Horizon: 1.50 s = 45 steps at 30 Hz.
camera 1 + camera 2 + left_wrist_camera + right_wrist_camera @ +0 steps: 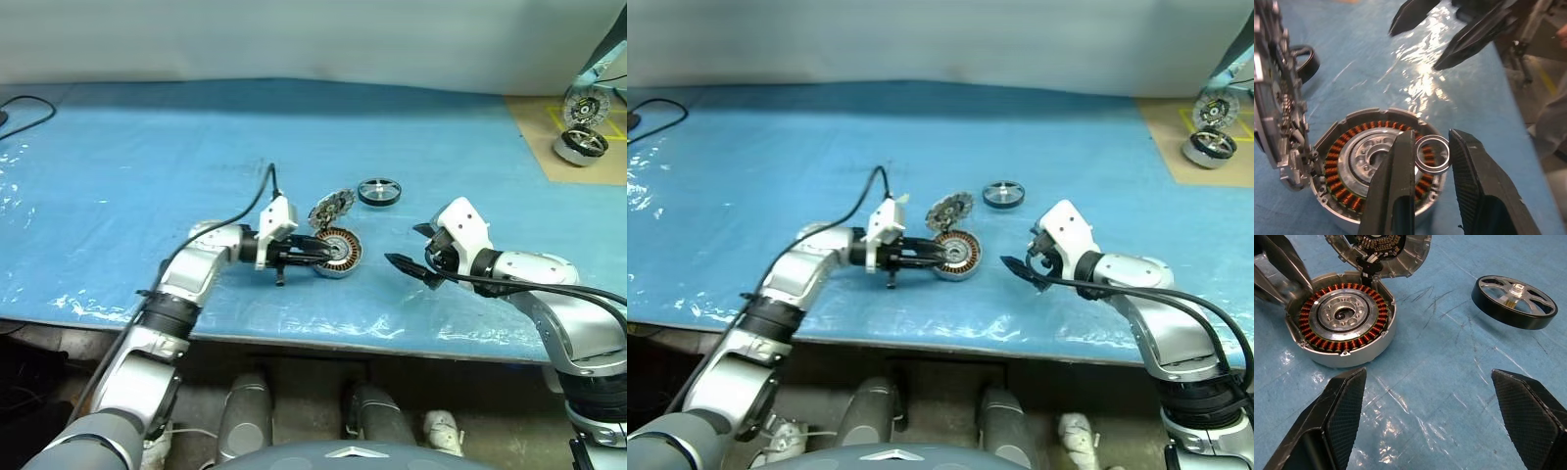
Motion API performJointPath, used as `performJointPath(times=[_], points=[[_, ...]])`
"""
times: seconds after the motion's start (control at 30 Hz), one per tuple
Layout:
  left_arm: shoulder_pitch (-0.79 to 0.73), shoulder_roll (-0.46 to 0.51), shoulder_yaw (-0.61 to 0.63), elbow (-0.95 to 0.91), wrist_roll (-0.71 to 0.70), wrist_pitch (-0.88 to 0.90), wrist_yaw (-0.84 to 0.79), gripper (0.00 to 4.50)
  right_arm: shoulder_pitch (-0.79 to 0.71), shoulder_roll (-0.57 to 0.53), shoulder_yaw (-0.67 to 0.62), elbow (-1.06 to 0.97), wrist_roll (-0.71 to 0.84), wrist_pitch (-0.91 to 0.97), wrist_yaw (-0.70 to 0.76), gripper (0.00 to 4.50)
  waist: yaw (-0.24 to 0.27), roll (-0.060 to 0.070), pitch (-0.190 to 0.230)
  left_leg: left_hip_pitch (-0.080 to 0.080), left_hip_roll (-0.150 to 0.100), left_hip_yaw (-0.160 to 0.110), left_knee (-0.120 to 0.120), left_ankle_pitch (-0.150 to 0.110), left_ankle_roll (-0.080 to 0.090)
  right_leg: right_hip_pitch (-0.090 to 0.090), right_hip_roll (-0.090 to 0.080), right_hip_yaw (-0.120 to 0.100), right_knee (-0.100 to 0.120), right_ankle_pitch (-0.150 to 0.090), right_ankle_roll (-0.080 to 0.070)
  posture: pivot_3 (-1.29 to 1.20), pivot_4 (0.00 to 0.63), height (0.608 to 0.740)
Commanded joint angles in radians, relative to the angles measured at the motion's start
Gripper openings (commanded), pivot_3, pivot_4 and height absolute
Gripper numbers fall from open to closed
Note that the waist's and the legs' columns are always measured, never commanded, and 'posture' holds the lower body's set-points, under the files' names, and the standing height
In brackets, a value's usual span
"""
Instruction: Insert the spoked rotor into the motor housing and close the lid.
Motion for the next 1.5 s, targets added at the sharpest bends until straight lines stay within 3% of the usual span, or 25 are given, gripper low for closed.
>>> performJointPath(times=[0.03, 0.43, 0.73, 1.5], points=[[-0.053, -0.035, -0.01, 0.049, 0.034, -0.073, 0.05, 0.7, 0.024, -0.013, -0.031, -0.06, 0.013, -0.007, -0.014, 4.32, 0.001, 0.0, 0.0, 0.0, 0.0, 0.0, 0.0, 0.0, 0.0, 0.0, 0.0, 0.0, 0.0, 0.0, 0.0, 0.0, 0.15, 0.74], [-0.089, -0.022, -0.032, 0.102, 0.067, -0.116, 0.012, 0.7, 0.075, 0.002, -0.056, -0.114, 0.036, 0.002, -0.056, 4.32, 0.001, 0.0, 0.0, 0.0, 0.0, 0.0, 0.002, 0.0, 0.0, 0.0, 0.0, 0.0, 0.001, 0.0, 0.0, 0.0, 0.15, 0.74], [-0.093, -0.01, -0.028, 0.112, 0.076, -0.119, 0.014, 0.7, 0.123, 0.015, -0.076, -0.171, 0.172, -0.032, 0.023, 4.32, 0.003, 0.0, 0.0, -0.001, 0.0, -0.001, 0.004, 0.0, 0.0, 0.001, 0.0, 0.0, 0.002, 0.0, 0.0, 0.0, 0.15, 0.74], [-0.114, -0.056, -0.038, 0.188, 0.136, -0.22, 0.074, 0.7, 0.091, -0.015, -0.005, -0.163, 0.157, -0.019, -0.014, 4.32, 0.004, 0.0, 0.0, -0.001, 0.0, -0.001, 0.006, 0.0, 0.0, 0.002, 0.0, -0.001, 0.002, 0.0, 0.0, 0.0, 0.15, 0.74]])
